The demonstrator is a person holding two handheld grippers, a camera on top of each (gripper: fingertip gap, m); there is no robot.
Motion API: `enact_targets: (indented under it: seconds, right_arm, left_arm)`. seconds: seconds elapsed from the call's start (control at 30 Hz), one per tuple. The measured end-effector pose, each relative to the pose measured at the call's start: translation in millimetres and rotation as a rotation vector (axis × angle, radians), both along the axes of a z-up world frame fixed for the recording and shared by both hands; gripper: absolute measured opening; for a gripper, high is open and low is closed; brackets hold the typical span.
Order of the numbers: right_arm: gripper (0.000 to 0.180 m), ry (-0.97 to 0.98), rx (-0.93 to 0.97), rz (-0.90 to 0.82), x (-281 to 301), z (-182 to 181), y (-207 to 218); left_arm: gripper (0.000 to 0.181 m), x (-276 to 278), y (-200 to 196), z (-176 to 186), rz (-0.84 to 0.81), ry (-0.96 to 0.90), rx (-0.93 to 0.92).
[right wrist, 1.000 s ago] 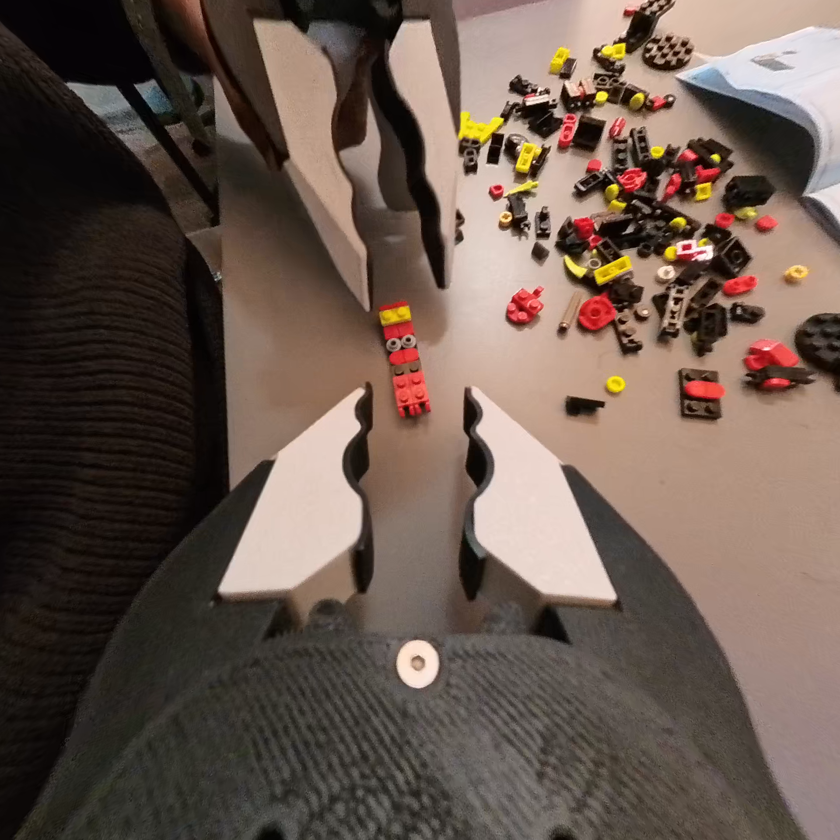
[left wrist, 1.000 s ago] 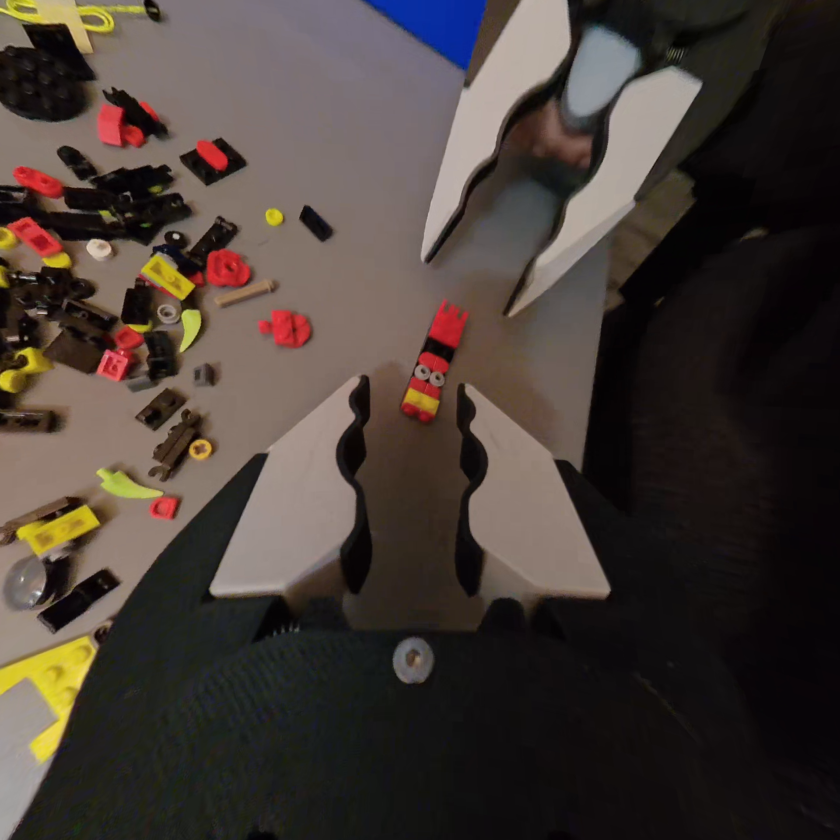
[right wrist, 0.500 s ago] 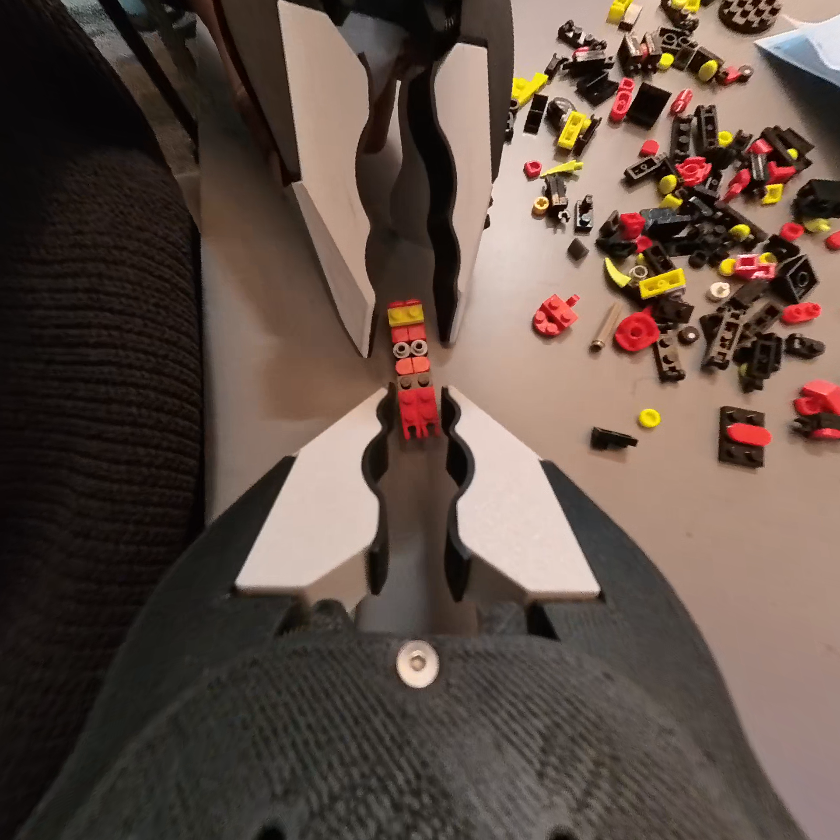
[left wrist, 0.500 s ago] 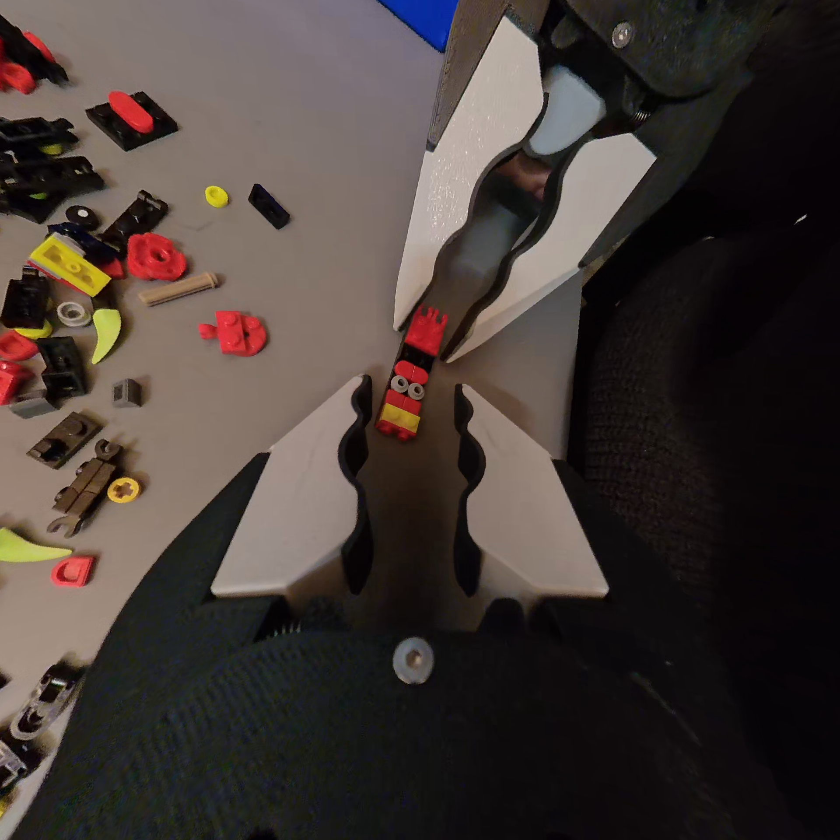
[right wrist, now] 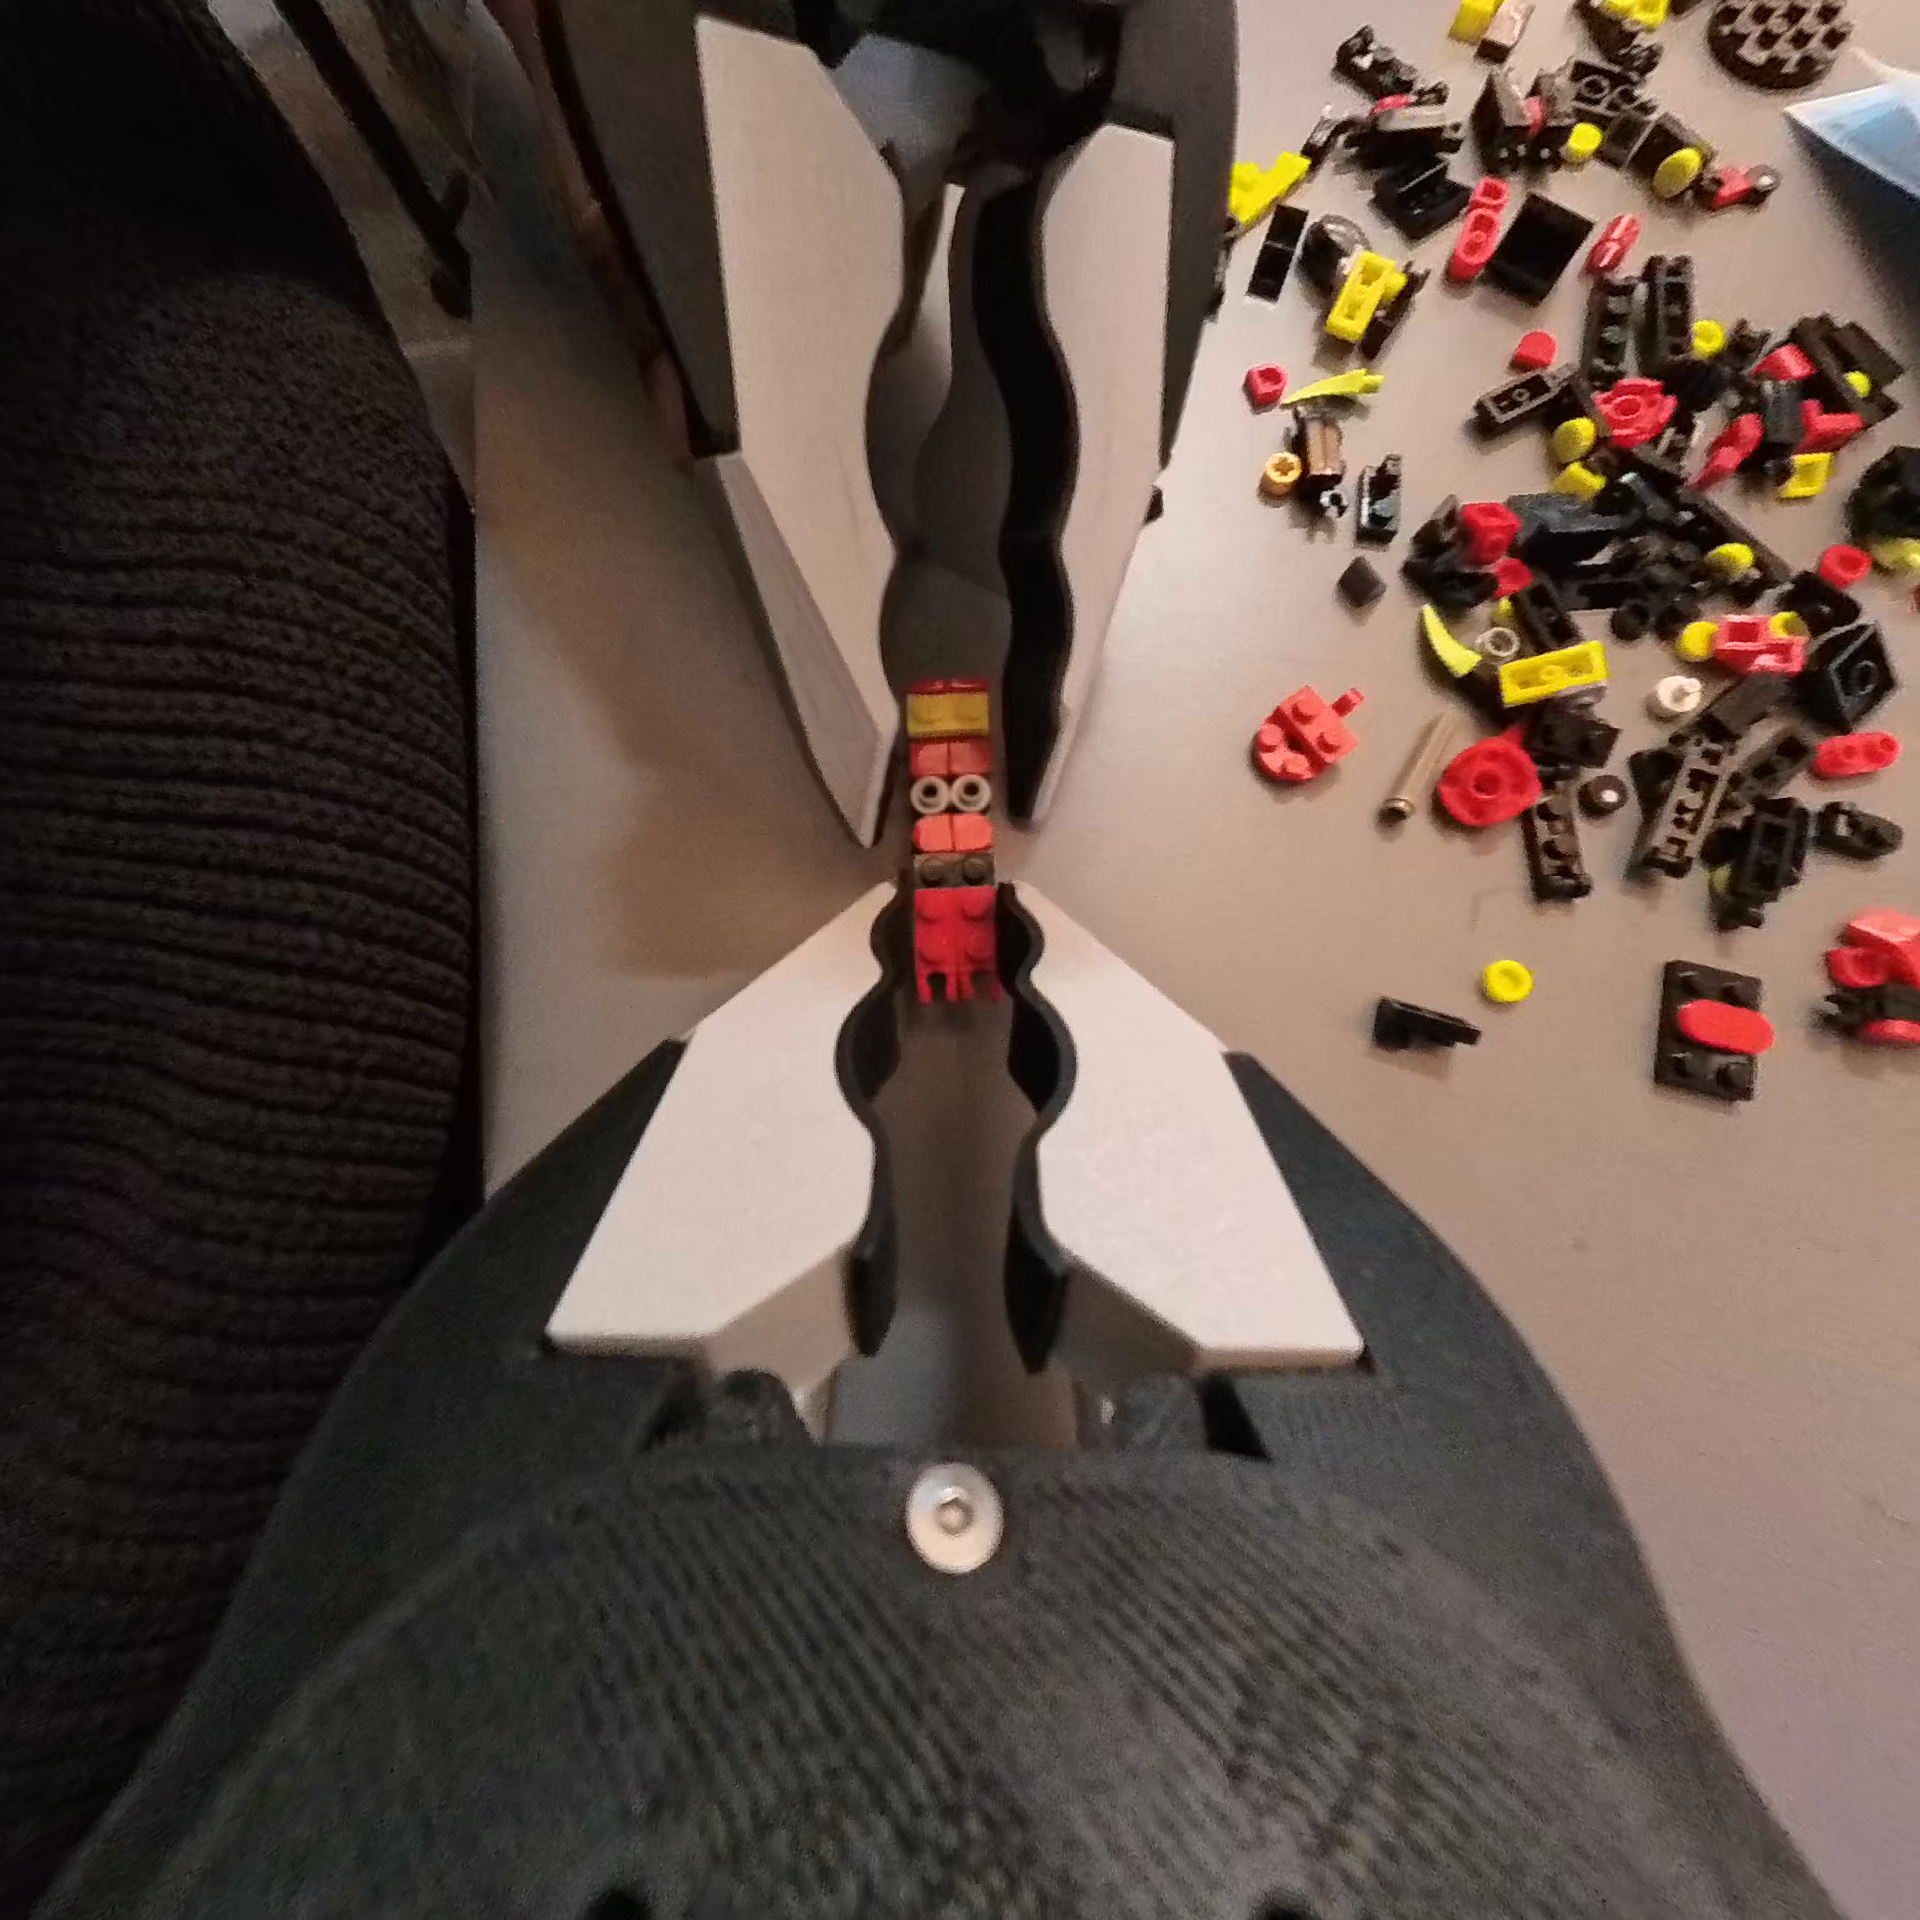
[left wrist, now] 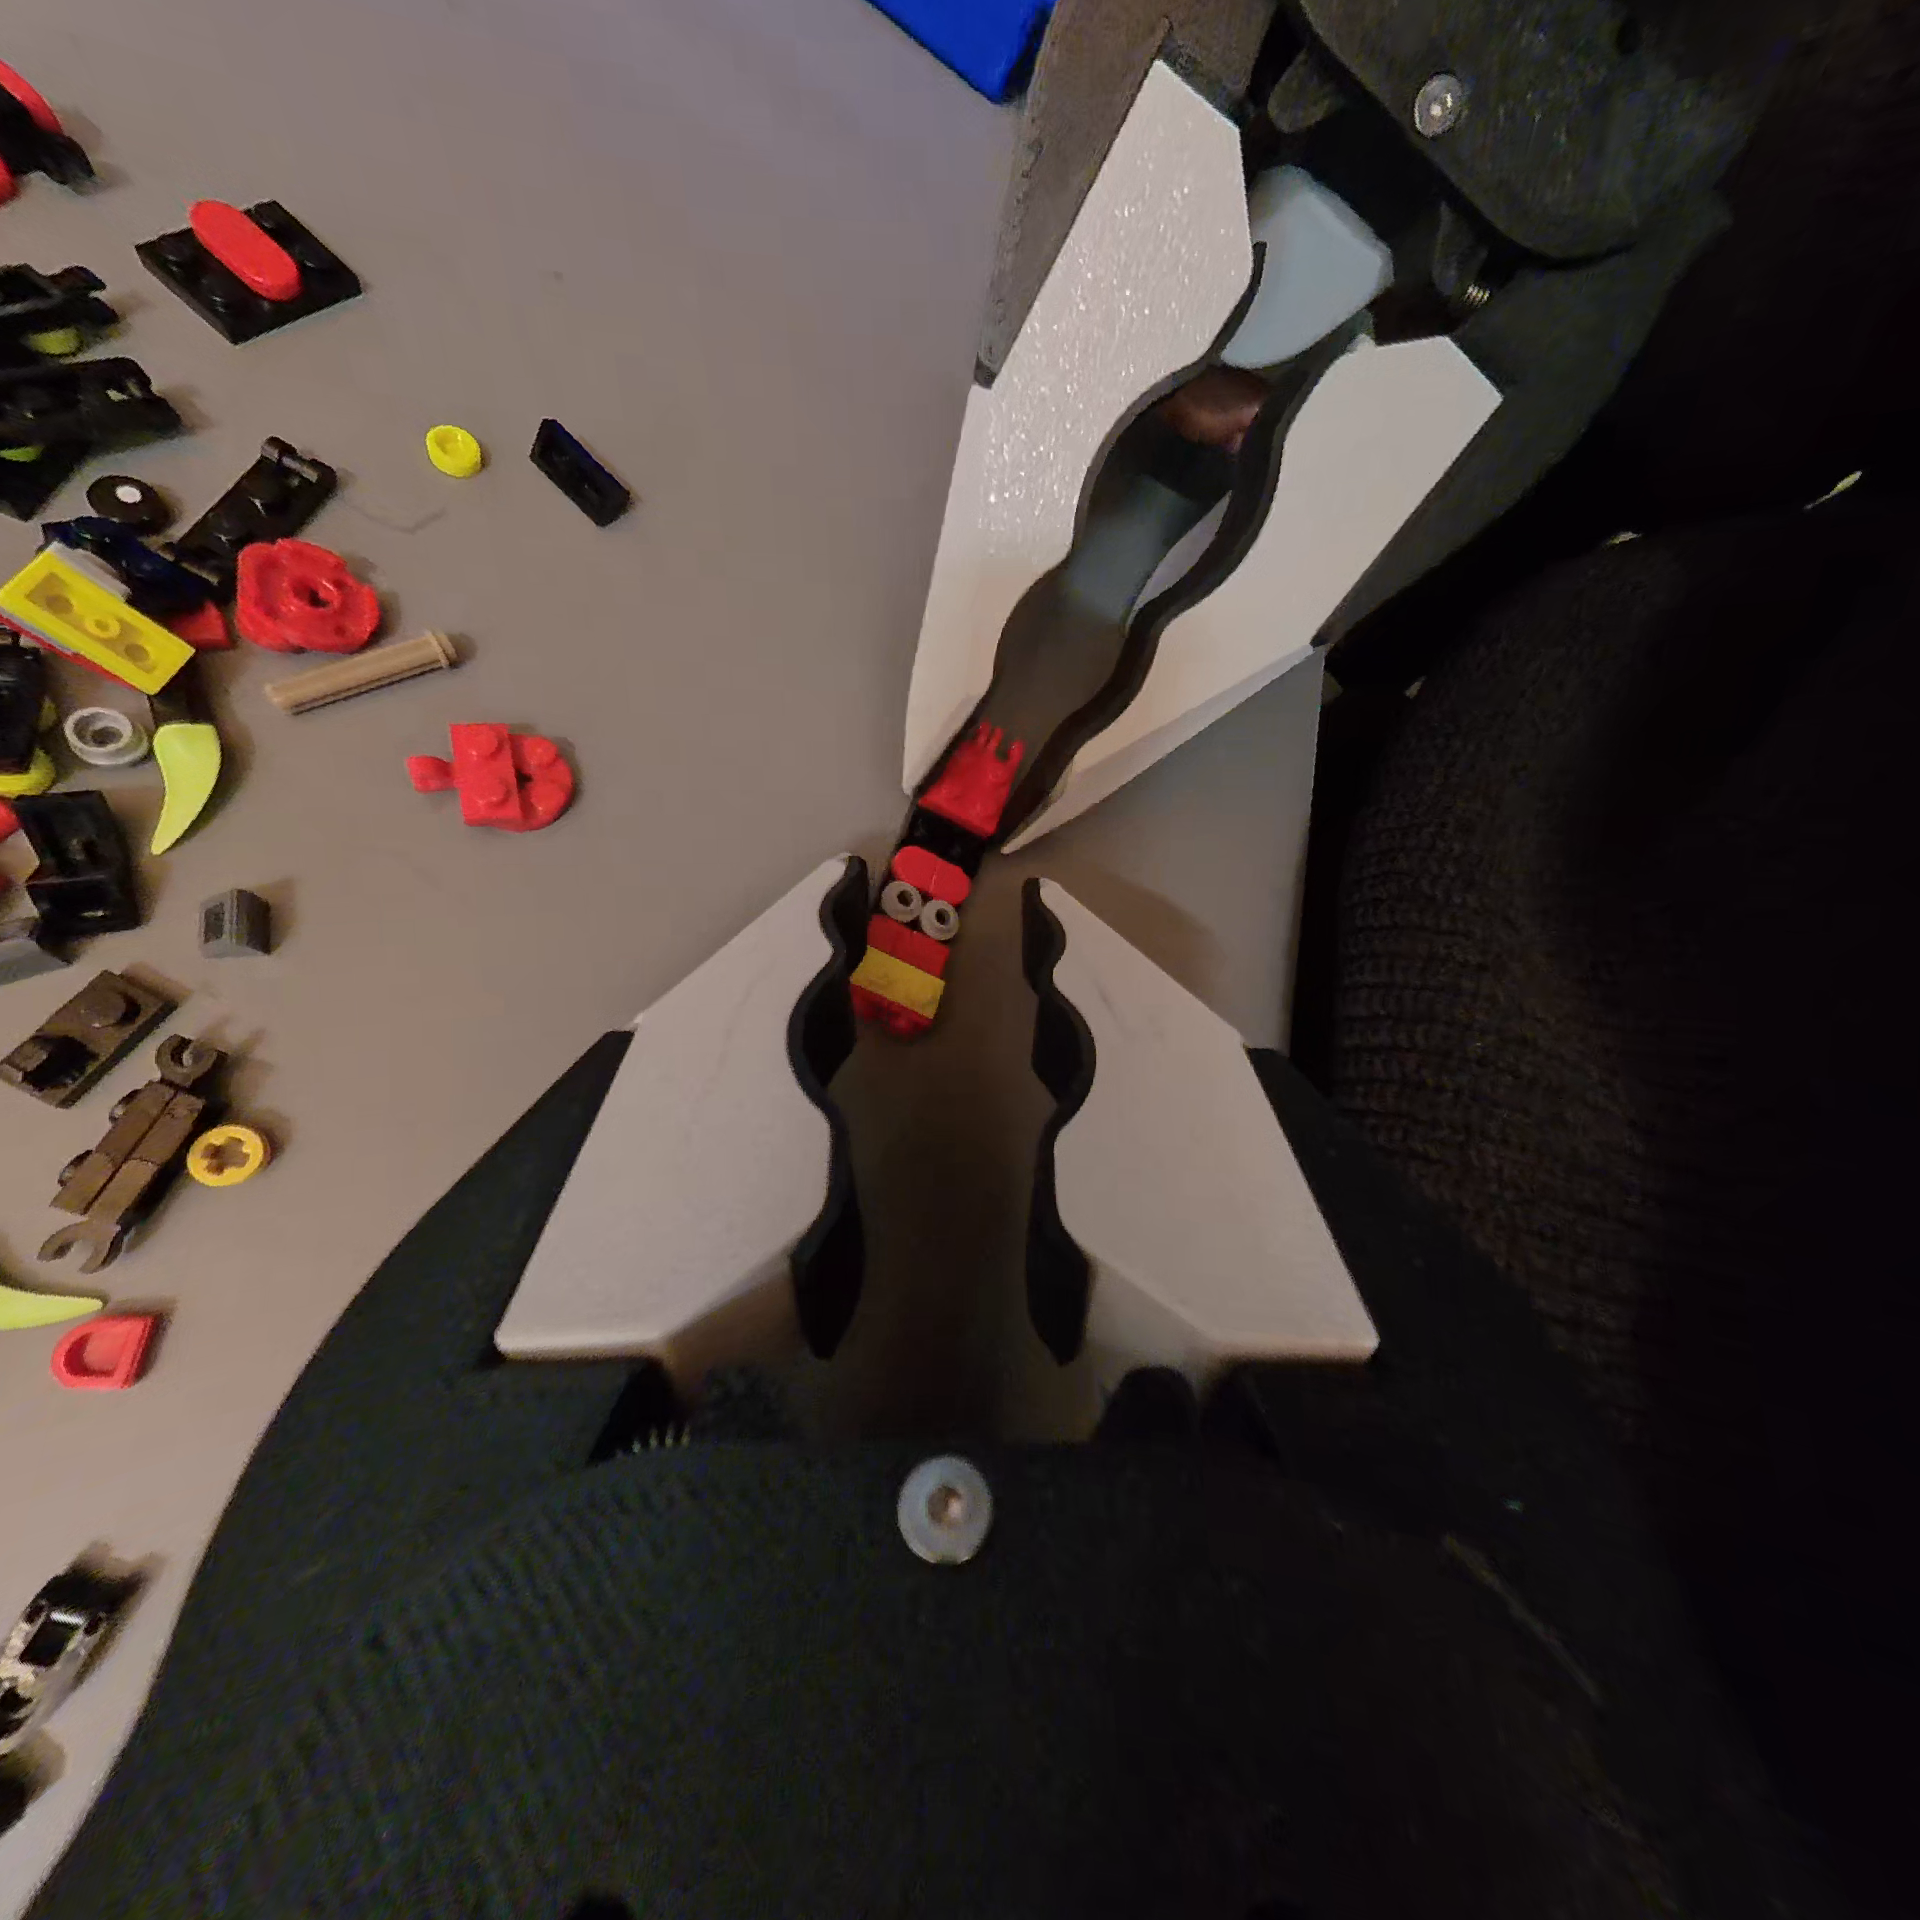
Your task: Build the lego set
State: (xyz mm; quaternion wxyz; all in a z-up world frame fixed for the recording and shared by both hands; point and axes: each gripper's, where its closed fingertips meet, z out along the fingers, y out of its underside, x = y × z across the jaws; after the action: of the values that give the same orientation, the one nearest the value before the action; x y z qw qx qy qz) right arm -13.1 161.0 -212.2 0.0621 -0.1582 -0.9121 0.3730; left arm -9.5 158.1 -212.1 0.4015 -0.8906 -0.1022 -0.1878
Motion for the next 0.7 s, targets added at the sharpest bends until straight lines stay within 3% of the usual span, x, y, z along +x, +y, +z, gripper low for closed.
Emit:
enact_targets:
  seconds: [0.27, 0.37, 0.57, 0.7]
  right_arm:
    - [0.015, -0.011, -0.039, -0.015, -0.6, 0.4, -2.5]
    - [0.044, -0.027, -0.091, -0.024, -0.8, 7.2, -2.0]
    - [0.047, -0.010, -0.239, -0.127, -14.8, 35.3, 14.1]
    - [0.069, -0.090, -0.257, -0.164, -14.3, 34.1, 19.4]
  left_arm:
    - [0.028, 1.2, -1.1, 0.0, -0.010, -0.001, -0.001]
    - [0.028, 0.8, -2.2, 0.0, -0.013, 0.010, -0.003]
    - [0.031, -6.8, -2.5, 6.4, 0.011, 0.031, 0.027]
    - [0.035, -12.1, -1.7, 14.4, 0.036, 0.009, 0.075]
